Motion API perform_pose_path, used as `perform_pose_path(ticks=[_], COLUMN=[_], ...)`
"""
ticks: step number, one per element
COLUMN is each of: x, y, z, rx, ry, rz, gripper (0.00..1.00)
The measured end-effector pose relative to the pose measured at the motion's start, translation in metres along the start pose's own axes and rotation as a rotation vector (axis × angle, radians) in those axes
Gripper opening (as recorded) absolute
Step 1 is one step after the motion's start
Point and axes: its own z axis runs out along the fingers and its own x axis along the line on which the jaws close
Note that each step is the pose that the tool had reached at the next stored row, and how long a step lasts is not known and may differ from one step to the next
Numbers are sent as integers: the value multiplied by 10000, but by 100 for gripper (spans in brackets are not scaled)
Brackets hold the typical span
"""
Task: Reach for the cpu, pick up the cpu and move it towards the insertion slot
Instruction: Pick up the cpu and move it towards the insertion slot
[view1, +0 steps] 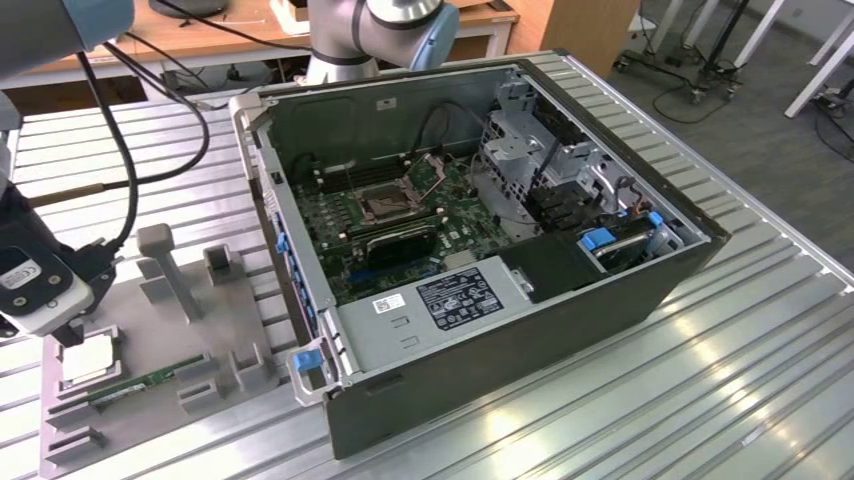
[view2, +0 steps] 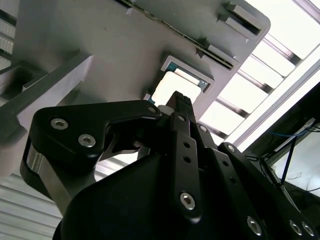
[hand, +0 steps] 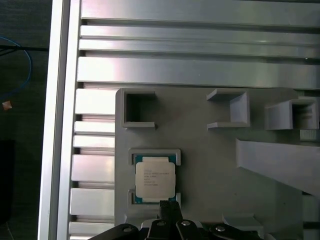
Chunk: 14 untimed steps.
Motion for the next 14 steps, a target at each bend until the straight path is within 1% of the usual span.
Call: perform_pose_path(ticks=[14], x=[0], y=[0], z=[33], rx=[0], ry=[-1], rz=[0], gripper=[11])
